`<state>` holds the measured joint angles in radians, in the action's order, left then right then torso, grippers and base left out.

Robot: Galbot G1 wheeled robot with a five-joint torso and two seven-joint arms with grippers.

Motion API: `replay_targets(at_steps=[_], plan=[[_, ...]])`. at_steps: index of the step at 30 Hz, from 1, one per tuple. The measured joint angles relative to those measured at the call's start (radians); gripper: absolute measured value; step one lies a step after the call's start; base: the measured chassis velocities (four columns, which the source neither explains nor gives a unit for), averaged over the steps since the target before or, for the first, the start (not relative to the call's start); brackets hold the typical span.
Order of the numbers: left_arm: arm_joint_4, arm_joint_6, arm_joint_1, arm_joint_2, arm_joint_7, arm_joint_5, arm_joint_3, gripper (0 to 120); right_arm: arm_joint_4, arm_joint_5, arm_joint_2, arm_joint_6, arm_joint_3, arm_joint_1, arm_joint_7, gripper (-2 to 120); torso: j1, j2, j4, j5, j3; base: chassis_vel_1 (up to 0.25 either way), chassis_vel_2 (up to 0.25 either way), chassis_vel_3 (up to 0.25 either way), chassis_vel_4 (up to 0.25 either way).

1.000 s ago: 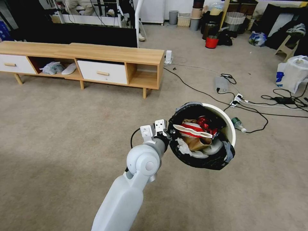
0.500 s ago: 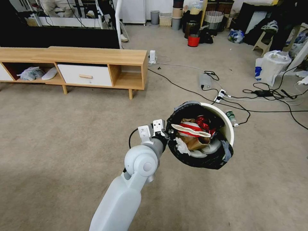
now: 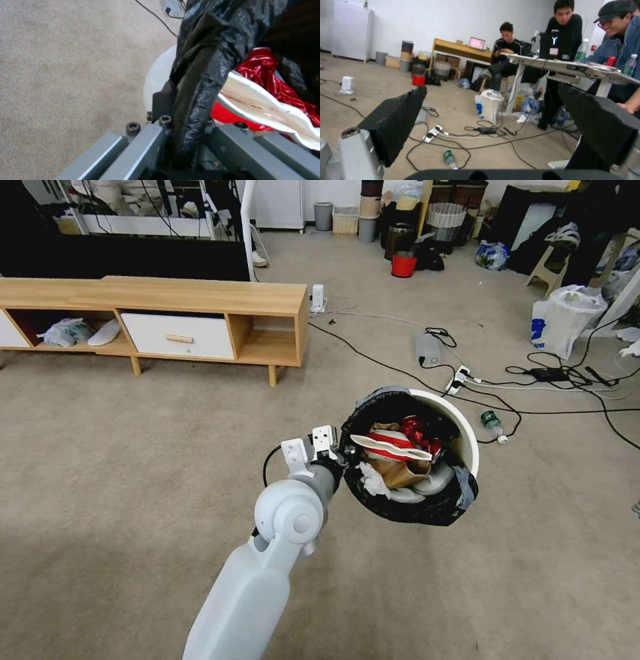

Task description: Pick up the trash bin and place the garbage on the floor into it.

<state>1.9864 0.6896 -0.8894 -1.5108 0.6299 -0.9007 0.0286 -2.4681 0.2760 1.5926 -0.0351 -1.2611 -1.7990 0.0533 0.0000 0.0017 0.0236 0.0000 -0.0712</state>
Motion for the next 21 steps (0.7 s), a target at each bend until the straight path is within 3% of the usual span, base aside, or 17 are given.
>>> replay_targets(at_steps=[21], plan=[[-0.005,-0.003,0.001,0.004,0.002,-0.001,0.003,0,0.007,0.015,0.002,0.009,0.001,0.006,-0.006,100,0.000,0.000,0.0000,0.0000,0.000,0.000,0.000,0.000,0.000]])
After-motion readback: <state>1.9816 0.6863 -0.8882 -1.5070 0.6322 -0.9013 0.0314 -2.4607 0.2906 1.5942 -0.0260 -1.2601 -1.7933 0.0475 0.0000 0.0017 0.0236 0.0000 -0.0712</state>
